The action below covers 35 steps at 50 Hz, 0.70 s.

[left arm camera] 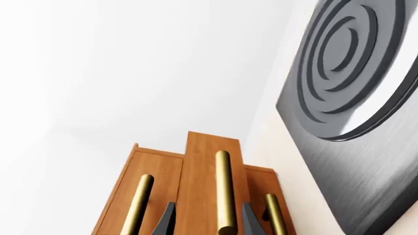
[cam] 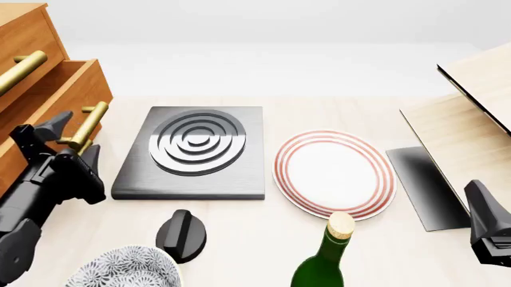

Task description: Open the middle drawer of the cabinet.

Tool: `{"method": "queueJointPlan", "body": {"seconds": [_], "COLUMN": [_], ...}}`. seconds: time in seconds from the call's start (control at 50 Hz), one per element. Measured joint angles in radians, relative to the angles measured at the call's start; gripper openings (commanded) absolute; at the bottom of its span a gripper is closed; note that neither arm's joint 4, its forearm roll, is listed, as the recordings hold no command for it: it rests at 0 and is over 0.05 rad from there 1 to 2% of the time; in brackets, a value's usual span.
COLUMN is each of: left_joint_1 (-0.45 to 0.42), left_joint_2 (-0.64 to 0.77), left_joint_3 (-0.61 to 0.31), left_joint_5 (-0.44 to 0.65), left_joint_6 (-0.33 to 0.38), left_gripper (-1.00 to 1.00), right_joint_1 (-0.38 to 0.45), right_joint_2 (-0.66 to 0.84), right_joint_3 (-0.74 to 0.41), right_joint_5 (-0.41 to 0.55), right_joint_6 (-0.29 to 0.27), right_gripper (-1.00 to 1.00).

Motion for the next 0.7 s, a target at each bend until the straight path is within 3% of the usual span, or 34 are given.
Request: {"method": "queueJointPlan", "body": {"seconds": [0.7], "left_joint_1": [-0.104], "left_joint_2": [-0.169], "left_joint_3": [0.078], "left_joint_5": [-0.002], "left_joint_6": [-0.034], "left_gripper": [1.0], "right_joint_1": [0.0], "right_joint_2": [-0.001], "right_joint_3": [0.0], "right_joint_5": [0.001], "right_joint_6": [0.0], "right_gripper": [1.0]}}
